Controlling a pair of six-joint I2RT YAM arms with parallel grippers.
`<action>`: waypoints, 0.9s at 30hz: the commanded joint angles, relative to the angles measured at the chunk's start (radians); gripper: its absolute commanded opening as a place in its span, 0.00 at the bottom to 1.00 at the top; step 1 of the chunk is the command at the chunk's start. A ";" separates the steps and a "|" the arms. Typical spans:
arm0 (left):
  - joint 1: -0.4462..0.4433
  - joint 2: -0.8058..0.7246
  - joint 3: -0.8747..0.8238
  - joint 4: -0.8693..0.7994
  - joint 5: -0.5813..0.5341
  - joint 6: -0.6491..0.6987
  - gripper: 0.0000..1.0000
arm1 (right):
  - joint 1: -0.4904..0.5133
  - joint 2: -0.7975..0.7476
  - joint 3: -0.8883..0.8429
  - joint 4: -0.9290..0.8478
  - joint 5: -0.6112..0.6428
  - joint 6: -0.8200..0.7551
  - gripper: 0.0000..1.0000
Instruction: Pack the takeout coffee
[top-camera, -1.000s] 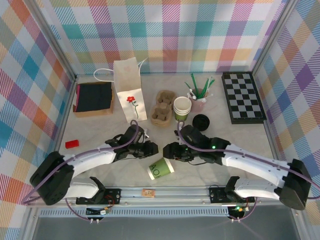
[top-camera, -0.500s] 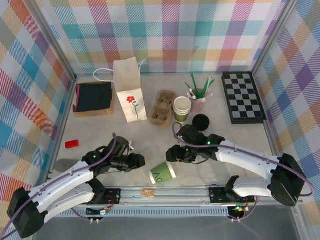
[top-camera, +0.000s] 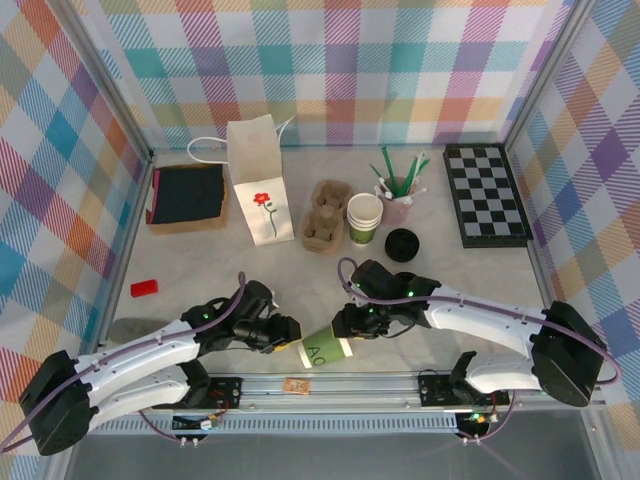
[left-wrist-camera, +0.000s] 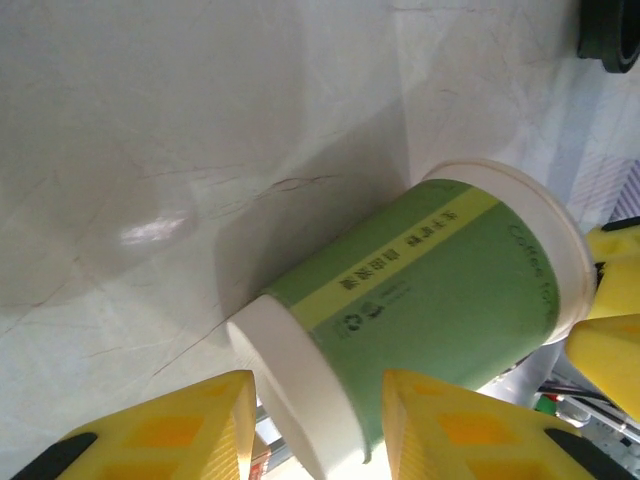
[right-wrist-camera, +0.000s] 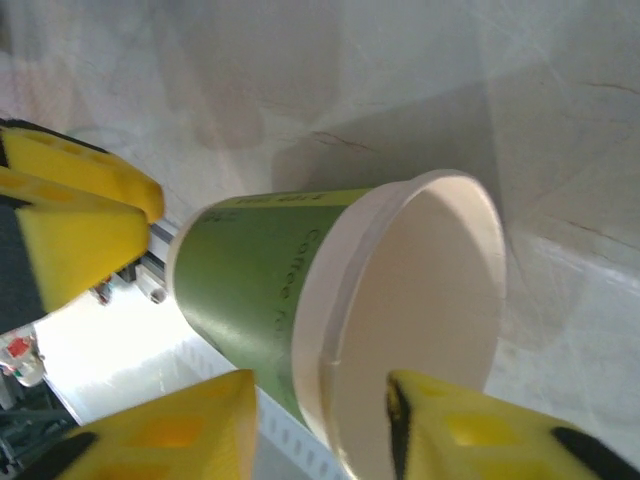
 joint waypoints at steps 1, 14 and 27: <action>-0.010 0.019 0.006 0.089 0.012 -0.030 0.36 | 0.012 0.015 -0.017 0.061 -0.028 0.029 0.29; -0.017 0.130 0.055 0.190 0.017 0.000 0.31 | 0.015 -0.026 0.064 -0.018 0.051 0.004 0.06; 0.118 -0.030 0.147 -0.084 -0.095 0.111 0.29 | 0.017 0.181 0.687 -0.811 0.623 -0.323 0.00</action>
